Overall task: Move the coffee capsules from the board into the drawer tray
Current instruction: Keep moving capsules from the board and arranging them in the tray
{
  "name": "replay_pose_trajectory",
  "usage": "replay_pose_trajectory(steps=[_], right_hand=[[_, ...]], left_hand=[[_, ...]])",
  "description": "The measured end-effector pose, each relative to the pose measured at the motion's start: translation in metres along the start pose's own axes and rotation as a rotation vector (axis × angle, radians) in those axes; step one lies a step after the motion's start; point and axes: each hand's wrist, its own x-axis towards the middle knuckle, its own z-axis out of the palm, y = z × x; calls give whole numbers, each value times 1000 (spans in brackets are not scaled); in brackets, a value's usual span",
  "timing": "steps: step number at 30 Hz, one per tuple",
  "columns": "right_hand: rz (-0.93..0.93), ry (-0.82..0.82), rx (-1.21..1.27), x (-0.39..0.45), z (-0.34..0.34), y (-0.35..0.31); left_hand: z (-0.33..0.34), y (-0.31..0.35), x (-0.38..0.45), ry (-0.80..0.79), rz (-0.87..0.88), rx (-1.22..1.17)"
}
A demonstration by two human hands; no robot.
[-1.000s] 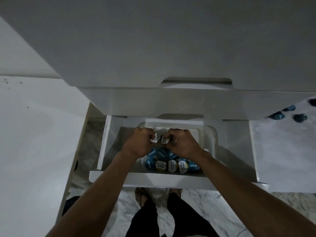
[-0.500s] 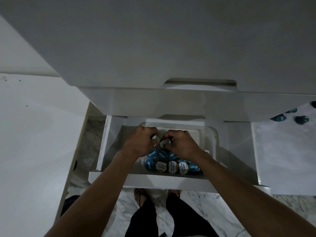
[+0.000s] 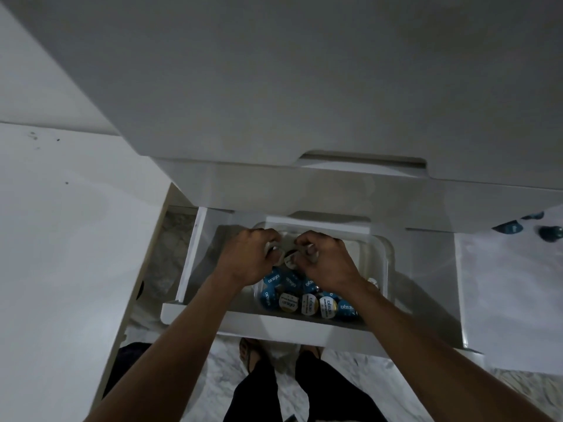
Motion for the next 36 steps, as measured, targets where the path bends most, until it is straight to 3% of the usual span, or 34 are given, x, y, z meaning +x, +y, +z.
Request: replay_pose_trajectory(steps=[12, 18, 27, 36], right_hand=[[-70, 157, 202, -37, -10, -28], [-34, 319, 296, -87, -18, -39], [43, 547, 300, -168, -97, -8], [145, 690, 221, -224, -211, 90]], left_hand=[[-23, 9, -47, 212, -92, -353], [-25, 36, -66, 226, -17, -479], [-4, 150, -62, 164, 186, -597], [49, 288, -25, 7, 298, -555]])
